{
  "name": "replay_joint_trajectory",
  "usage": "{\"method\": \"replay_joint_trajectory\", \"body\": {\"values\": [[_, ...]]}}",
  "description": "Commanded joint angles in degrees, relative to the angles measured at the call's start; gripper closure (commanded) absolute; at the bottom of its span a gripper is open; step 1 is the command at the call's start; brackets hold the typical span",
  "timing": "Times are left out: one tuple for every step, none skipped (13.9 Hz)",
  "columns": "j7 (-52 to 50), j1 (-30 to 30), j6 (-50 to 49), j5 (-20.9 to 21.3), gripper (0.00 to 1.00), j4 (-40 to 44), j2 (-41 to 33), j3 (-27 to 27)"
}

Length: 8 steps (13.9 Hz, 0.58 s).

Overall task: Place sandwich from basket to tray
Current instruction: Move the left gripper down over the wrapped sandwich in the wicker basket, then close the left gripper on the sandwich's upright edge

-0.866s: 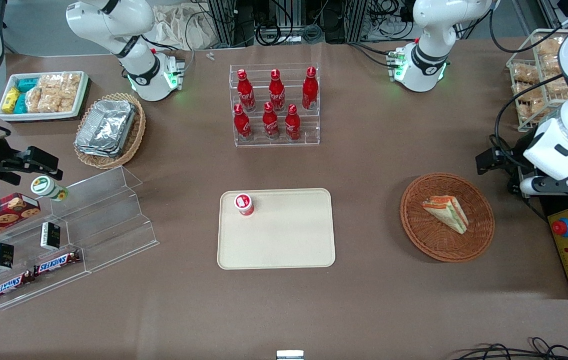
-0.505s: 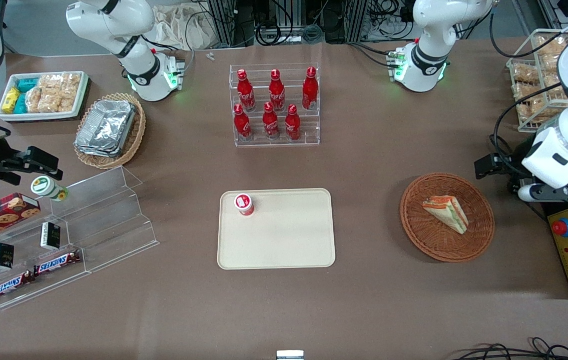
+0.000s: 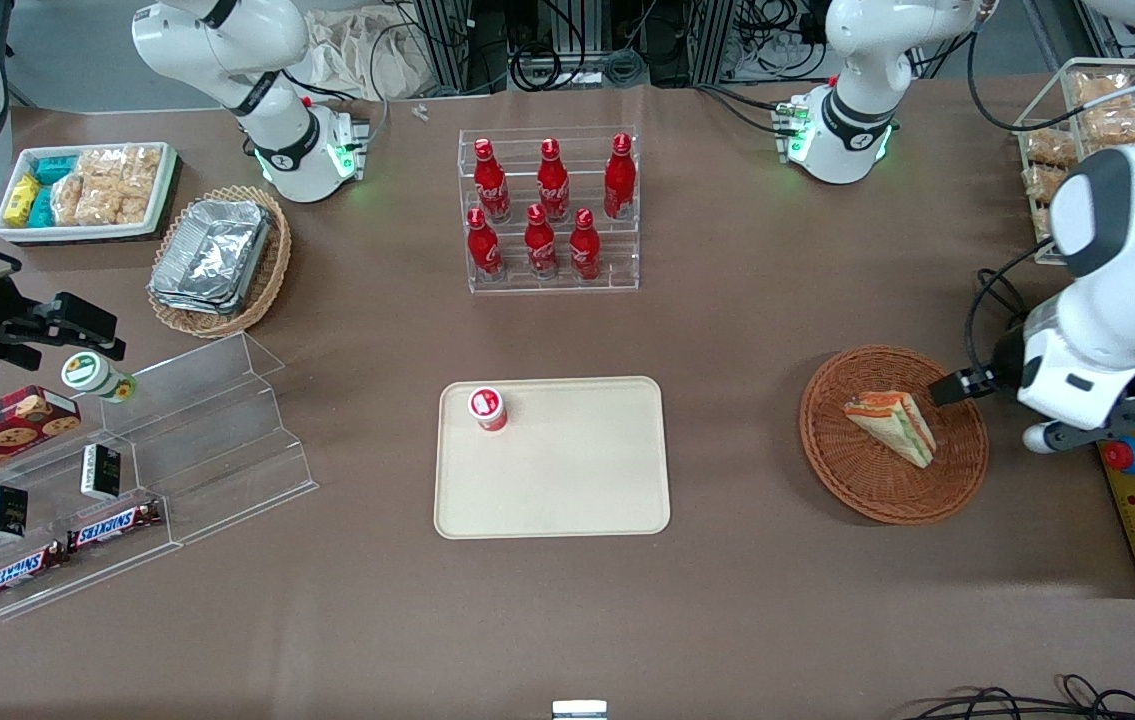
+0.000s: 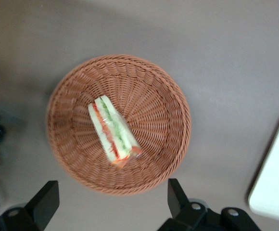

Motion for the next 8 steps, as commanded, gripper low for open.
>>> {"method": "replay_joint_trajectory", "body": {"values": [[-10.15,0.76,9.14,0.54,0.0,-8.68,-2.43,-0.3],[-15.5,0.76,10.82,0.62,0.0,-9.48,-0.77,-0.3],[-18.08,0.76,12.23,0.71,0.0,-10.01,0.56,-0.3],[-19.33,0.76,13.38,0.62,0.0,-10.71,1.35,-0.22],[-20.99,0.85,13.48,0.62,0.0,-10.98,2.14,-0.22],[-22.92,1.03,13.74,0.71,0.0,-10.98,3.37,0.39],[-23.46,0.94,14.78,1.06,0.0,-11.07,4.69,0.75],[-23.64,1.03,16.01,1.5,0.0,-11.76,5.22,0.84]]}}
